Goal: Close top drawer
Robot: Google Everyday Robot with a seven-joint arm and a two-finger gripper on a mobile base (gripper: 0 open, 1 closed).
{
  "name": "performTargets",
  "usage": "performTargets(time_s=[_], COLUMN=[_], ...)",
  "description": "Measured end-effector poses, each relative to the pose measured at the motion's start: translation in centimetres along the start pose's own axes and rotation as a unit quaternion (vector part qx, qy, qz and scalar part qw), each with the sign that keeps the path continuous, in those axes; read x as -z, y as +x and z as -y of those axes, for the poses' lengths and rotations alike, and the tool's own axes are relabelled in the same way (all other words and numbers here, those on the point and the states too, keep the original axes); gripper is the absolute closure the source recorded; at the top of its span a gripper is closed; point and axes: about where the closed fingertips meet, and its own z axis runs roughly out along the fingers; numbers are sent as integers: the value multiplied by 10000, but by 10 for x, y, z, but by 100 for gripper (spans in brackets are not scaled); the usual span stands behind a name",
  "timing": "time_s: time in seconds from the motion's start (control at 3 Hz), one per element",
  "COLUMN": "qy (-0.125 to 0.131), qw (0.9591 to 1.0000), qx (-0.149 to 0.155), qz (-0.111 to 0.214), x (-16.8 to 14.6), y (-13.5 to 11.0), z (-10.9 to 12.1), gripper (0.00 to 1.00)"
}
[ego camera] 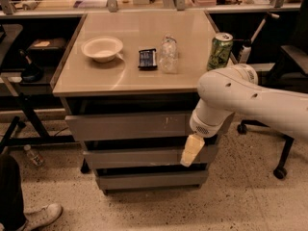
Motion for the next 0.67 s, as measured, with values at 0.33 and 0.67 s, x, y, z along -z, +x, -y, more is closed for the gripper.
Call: performTargets(time_s=[0.33,0.67], qy=[0,0], qw=[10000,10000], qx=[0,0], qz=[0,0], x=[0,0], y=[0,0], z=[0,0], gripper=[19,43])
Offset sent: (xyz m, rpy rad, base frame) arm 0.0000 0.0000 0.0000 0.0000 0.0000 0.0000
